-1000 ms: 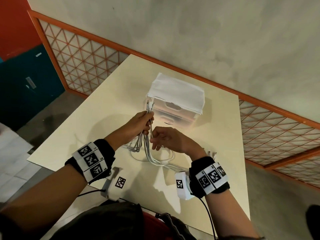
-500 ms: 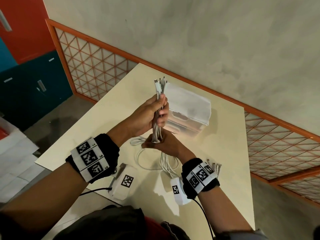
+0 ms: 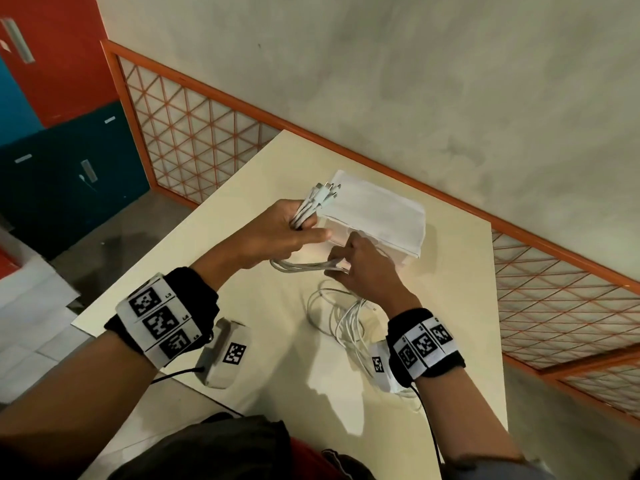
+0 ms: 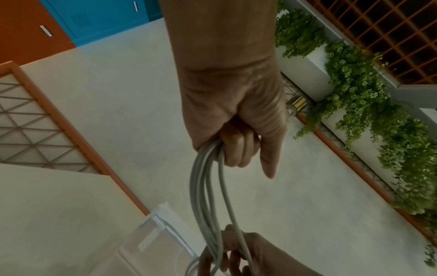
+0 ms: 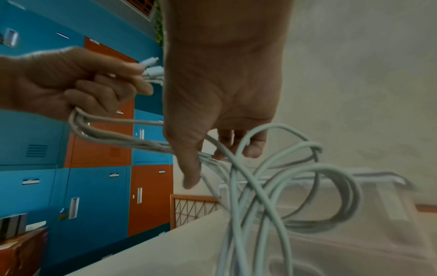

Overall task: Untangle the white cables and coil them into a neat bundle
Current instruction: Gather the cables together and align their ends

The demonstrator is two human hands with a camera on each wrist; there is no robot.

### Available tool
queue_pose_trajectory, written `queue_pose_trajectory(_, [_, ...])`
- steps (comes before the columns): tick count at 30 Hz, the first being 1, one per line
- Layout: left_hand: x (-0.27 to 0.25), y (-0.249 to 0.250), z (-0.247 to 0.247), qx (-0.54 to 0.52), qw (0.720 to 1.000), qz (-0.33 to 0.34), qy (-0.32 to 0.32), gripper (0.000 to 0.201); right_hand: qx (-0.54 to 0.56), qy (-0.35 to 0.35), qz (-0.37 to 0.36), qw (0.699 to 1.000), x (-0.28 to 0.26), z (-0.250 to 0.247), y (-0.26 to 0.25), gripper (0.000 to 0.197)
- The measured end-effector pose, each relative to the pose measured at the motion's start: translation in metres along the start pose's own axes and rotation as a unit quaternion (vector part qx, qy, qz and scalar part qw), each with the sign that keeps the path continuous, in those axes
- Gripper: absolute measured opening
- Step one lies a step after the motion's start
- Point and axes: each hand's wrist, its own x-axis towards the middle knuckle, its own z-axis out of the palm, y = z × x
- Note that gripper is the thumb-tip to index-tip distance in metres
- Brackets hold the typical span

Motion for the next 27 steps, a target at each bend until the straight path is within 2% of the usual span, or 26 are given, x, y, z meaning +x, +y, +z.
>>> queue_pose_trajectory(5, [0.001, 0.003, -0.002, 0.097, 0.995, -0.001, 0.002, 0.037, -0.074, 0.061, 0.026, 0.995, -0.003, -0.008, 0.002, 0.027])
queue_pose_trajectory(8, [0.001, 0.001, -0.001, 0.189, 0.982, 0.005, 0.013, 0.044, -0.068, 0.105, -0.018, 0.992, -0.007, -0.012, 0.004, 0.030])
queue_pose_trajectory(10, [0.002, -0.004, 0.003, 0.265, 0.964, 0.000, 0.007, 0.052, -0.035, 0.090, -0.039, 0.995, -0.009, -0.016, 0.002, 0.031])
queue_pose_trajectory(12, [0.003, -0.012, 0.008, 0.292, 0.956, -0.009, -0.015, 0.056, -0.001, 0.073, -0.039, 0.997, -0.009, -0.022, 0.000, 0.029])
queue_pose_trajectory(13, [0.004, -0.015, 0.011, 0.293, 0.956, -0.015, -0.031, 0.053, 0.019, 0.073, -0.037, 0.996, -0.010, -0.024, 0.000, 0.028])
queue_pose_trajectory(17, [0.006, -0.021, 0.016, 0.269, 0.960, -0.026, -0.076, 0.016, 0.073, 0.079, -0.031, 0.994, -0.013, -0.021, 0.005, 0.029])
queue_pose_trajectory(19, [0.006, -0.019, 0.016, 0.250, 0.966, -0.012, -0.067, 0.011, 0.059, 0.092, -0.008, 0.994, -0.015, -0.014, 0.010, 0.042])
queue_pose_trajectory(20, [0.007, -0.019, 0.016, 0.247, 0.968, -0.006, -0.055, 0.011, 0.040, 0.112, 0.012, 0.993, -0.015, -0.010, 0.013, 0.055])
queue_pose_trajectory(22, [0.007, -0.018, 0.014, 0.254, 0.967, 0.005, -0.026, 0.015, 0.027, 0.171, 0.081, 0.982, -0.017, -0.002, 0.020, 0.083])
queue_pose_trajectory(23, [0.006, -0.017, 0.011, 0.259, 0.966, 0.010, -0.009, 0.017, 0.056, 0.200, 0.124, 0.970, -0.018, 0.001, 0.024, 0.092])
queue_pose_trajectory(25, [0.005, -0.016, 0.006, 0.254, 0.967, 0.015, 0.017, 0.017, 0.171, 0.231, 0.189, 0.939, -0.019, 0.008, 0.034, 0.093])
queue_pose_trajectory(27, [0.004, -0.013, 0.000, 0.255, 0.966, 0.017, 0.033, 0.017, 0.252, 0.246, 0.190, 0.917, -0.020, 0.017, 0.046, 0.072])
